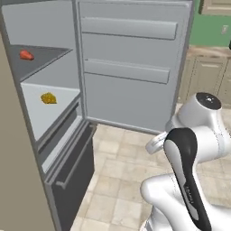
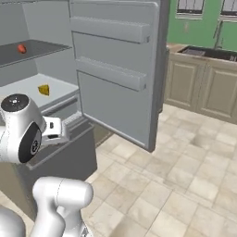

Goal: Take the cheese, shrimp, and sweet potato from the fridge and place them on the plate on the dining counter to create an appetizer plate.

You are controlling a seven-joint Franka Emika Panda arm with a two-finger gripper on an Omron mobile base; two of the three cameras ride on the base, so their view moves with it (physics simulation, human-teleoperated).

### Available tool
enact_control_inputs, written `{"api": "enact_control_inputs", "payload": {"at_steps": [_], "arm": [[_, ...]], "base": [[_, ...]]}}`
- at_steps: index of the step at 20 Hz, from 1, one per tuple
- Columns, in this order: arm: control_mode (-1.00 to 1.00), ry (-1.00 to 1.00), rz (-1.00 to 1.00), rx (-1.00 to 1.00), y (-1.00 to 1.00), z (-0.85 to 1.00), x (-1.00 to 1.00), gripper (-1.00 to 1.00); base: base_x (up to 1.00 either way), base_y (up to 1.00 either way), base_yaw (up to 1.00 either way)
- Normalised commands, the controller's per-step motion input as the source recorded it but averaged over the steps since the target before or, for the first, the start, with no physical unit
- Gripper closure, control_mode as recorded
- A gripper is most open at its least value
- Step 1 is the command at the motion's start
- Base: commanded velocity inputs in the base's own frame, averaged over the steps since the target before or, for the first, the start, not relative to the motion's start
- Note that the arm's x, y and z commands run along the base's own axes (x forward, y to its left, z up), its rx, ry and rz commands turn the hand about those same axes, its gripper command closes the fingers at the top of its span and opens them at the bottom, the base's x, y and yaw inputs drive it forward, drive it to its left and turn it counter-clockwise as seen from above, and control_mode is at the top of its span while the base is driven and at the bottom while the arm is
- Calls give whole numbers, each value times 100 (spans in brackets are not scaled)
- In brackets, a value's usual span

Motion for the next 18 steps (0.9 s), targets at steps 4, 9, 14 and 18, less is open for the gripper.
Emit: {"api": "enact_control_inputs", "payload": {"at_steps": [4, 9, 14, 18], "arm": [[100, 0, 0, 0, 0, 0, 0, -100], [100, 0, 0, 0, 0, 0, 0, -100], [100, 0, 0, 0, 0, 0, 0, -100], [100, 0, 0, 0, 0, 0, 0, -100]], "base": [[64, 87, 25], [52, 53, 32], [35, -21, 27], [5, -56, 24]]}}
